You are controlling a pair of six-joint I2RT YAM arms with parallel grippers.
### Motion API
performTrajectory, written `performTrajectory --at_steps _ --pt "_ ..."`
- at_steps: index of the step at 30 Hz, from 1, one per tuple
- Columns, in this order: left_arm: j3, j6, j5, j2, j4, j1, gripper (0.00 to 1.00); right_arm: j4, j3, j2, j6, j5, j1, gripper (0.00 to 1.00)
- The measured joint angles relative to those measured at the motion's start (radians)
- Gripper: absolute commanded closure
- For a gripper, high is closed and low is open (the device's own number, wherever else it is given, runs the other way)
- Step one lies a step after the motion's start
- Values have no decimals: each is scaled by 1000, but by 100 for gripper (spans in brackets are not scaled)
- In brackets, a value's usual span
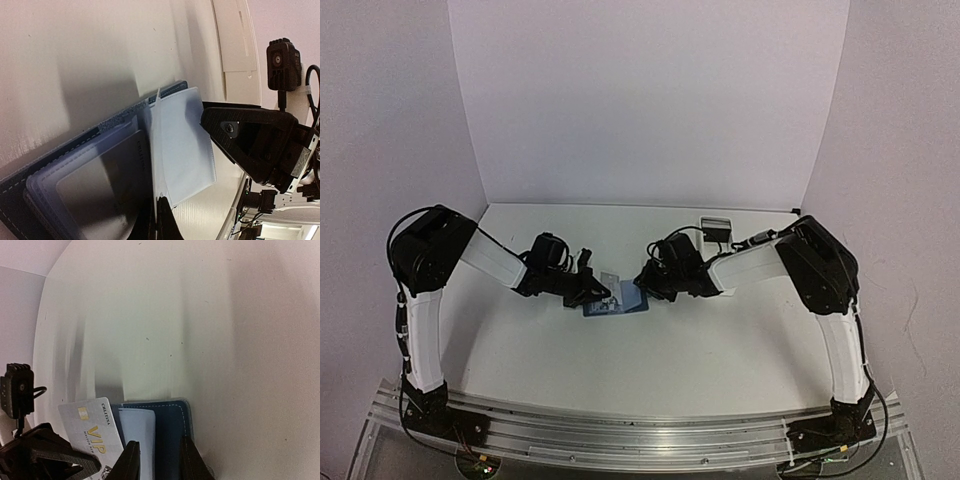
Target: Put the credit cards into the card holder
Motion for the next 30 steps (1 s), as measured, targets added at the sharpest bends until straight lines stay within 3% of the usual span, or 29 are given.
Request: performTrajectory --at_steps 6,12,30 --pt "-37 -97 24 3 65 0 100 71 -76 -28 70 -8 2 79" --pt "-46 -115 55 9 79 14 100 99 -120 -45 120 -8 13 90" --pt "-42 47 155 11 0 86 100 82 -154 -71 91 -198 39 86"
